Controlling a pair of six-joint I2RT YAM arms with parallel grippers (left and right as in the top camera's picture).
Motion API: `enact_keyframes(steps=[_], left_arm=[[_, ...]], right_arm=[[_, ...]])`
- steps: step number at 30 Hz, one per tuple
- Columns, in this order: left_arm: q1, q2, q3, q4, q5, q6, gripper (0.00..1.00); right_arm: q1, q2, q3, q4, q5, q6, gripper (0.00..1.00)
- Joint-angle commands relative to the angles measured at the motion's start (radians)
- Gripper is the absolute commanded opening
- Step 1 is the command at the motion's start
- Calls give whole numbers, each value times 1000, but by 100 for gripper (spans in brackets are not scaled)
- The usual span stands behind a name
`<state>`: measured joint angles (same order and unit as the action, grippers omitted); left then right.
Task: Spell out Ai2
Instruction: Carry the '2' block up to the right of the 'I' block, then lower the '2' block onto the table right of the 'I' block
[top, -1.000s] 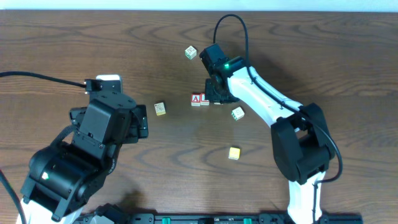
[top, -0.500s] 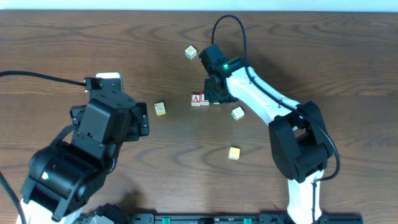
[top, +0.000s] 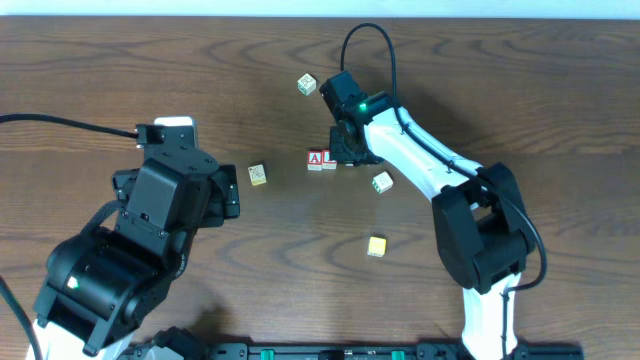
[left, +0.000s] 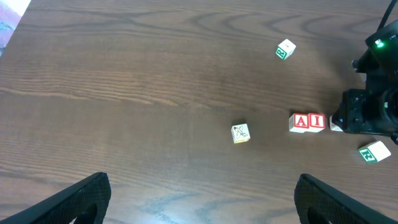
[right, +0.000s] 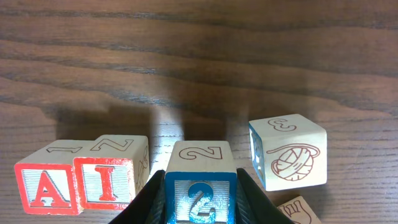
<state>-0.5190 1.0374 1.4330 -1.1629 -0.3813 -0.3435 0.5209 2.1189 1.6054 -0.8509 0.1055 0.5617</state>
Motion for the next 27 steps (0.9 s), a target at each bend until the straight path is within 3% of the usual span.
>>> enact_keyframes(steps=[1, 27], left_arm=[[3, 3, 5, 1, -18, -12, 95], [3, 20, 5, 2, -18, -12, 95]], right_arm=[[-3, 11, -5, 2, 18, -17, 21], [18, 11, -50, 48, -1, 2, 24]])
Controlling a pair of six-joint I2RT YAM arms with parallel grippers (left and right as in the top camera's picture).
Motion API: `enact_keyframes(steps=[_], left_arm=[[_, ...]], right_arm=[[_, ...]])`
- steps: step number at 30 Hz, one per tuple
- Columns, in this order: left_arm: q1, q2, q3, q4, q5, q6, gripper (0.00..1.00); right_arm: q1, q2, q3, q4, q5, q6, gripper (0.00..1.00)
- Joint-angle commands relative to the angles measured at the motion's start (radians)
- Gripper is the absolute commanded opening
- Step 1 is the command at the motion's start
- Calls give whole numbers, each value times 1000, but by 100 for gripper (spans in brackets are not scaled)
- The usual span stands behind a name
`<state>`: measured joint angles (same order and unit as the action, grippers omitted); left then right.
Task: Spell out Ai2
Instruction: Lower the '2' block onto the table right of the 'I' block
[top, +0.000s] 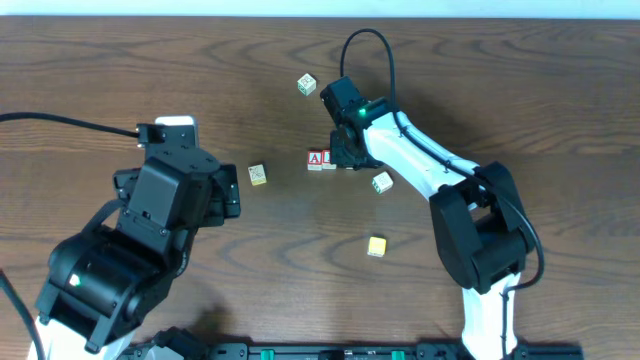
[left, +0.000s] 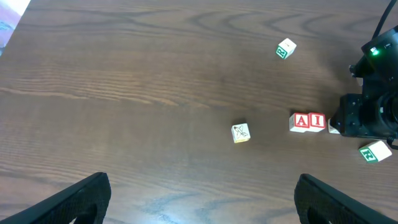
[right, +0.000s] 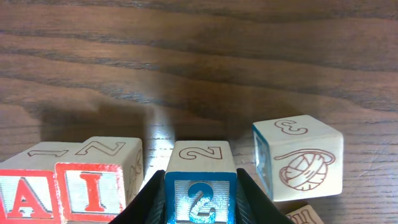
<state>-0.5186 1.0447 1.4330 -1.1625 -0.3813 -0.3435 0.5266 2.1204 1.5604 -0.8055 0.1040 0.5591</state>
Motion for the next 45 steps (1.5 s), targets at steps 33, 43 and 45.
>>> enact_keyframes(steps=[33, 43, 45], left_arm=[[3, 20, 5, 13, -23, -11, 95], [3, 20, 5, 13, -23, -11, 95], [3, 20, 5, 13, -23, -11, 95]], right_arm=[[4, -11, 21, 32, 62, -19, 38], [-6, -51, 31, 16, 80, -23, 38], [-10, -57, 31, 16, 79, -22, 38]])
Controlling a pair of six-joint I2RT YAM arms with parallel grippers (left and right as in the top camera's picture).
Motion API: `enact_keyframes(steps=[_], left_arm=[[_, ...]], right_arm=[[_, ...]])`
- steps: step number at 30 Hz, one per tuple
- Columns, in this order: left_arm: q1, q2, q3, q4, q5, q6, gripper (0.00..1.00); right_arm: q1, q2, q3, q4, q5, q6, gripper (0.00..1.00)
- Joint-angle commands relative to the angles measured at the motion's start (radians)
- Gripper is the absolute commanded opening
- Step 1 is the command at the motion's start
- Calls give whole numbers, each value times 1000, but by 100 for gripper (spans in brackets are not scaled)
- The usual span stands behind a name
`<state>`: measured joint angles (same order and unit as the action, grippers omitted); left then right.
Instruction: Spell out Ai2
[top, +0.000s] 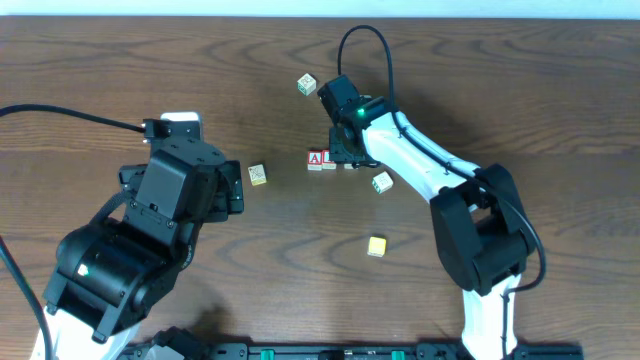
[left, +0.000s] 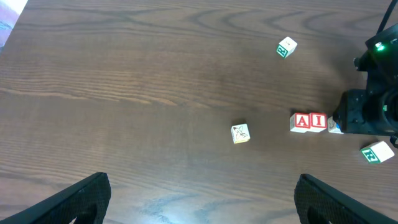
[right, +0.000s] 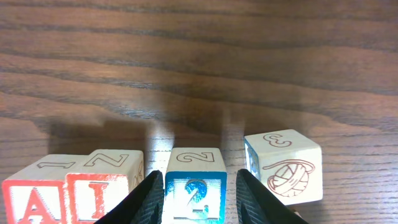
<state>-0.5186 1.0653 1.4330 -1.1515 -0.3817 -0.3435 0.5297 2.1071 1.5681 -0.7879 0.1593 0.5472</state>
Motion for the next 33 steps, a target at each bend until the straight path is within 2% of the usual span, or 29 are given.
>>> enact_keyframes(steps=[1, 11, 19, 26, 33], left_arm=[[3, 0, 5, 2, -22, -11, 95], [3, 0, 5, 2, -22, -11, 95], [3, 0, 5, 2, -21, -11, 96], [3, 0, 5, 1, -21, -11, 95], [3, 0, 5, 0, -21, -12, 95]], right_arm=[[-13, -47, 23, -2, 24, -10, 38], [-40, -93, 23, -46, 73, -10, 35], [-39, -93, 21, -107, 69, 22, 6], [-26, -93, -13, -105, 42, 51, 1], [-21, -93, -33, -87, 35, 51, 1]])
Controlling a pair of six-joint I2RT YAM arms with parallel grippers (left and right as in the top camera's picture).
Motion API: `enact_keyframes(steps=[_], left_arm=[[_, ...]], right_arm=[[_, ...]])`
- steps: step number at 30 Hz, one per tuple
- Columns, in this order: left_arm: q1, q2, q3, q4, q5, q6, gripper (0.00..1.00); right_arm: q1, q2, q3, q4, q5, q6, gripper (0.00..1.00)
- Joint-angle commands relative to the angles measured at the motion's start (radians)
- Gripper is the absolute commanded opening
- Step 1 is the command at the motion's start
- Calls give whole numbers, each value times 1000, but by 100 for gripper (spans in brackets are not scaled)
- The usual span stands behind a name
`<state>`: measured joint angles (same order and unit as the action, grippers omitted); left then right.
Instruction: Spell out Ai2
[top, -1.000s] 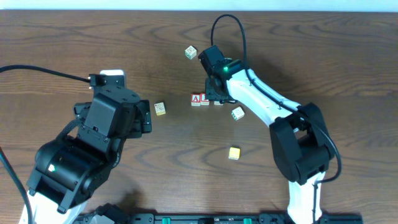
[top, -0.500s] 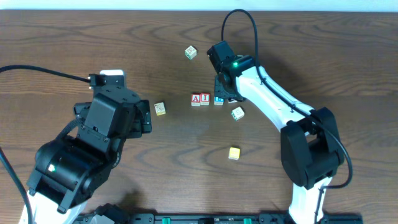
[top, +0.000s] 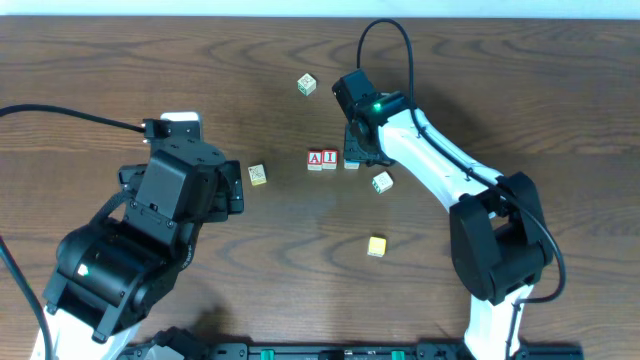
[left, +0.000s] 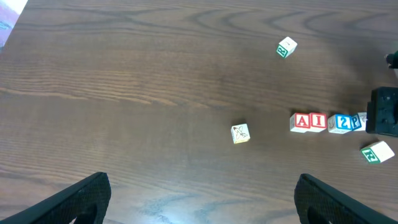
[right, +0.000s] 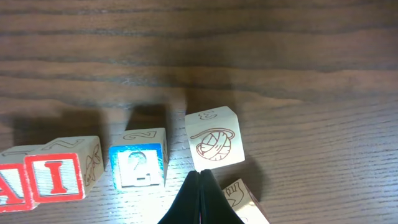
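Observation:
On the wooden table stand a red A block (left: 301, 121) and a red I block (left: 317, 121), touching. The blue 2 block (right: 138, 167) sits just right of the I block (right: 59, 177) with a narrow gap, roughly in line. In the overhead view the row lies mid-table, A (top: 315, 159) then I (top: 329, 158). My right gripper (right: 200, 190) is shut with nothing in it, raised in front of the 2 block and the yarn-picture block (right: 214, 140). My left gripper (left: 202, 205) is open and empty, far to the left (top: 232, 190).
The yarn block stands right beside the 2 block, and another picture block (right: 245, 200) lies close under my right fingers. Loose blocks are scattered around: a green one (top: 306, 85) at the back, one (top: 258, 174) left of the row, one (top: 382, 182) and a yellow one (top: 376, 246) in front.
My right gripper's jaws stood either side of the 2 block. Now the gripper has drawn back to the right, clear of the block, and is shut empty. The left arm has not moved.
My right gripper was shut on the 2 block a little right of the I block, then held it closer to the I. After that the jaws stood parted around it on the table. Now the block stands alone beside the I.

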<state>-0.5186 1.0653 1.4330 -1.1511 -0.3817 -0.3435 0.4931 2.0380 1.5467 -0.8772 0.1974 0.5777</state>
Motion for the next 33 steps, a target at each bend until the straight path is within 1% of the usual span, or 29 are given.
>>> enact_keyframes(steps=[1, 12, 33], left_arm=[[3, 0, 5, 0, -21, -12, 95], [3, 0, 5, 0, -21, -12, 95], [3, 0, 5, 0, -21, -12, 96]], right_arm=[[16, -24, -14, 4, -4, 21, 1], [22, -24, -71, 62, -21, 35, 2], [24, -23, -100, 132, -13, 34, 5]])
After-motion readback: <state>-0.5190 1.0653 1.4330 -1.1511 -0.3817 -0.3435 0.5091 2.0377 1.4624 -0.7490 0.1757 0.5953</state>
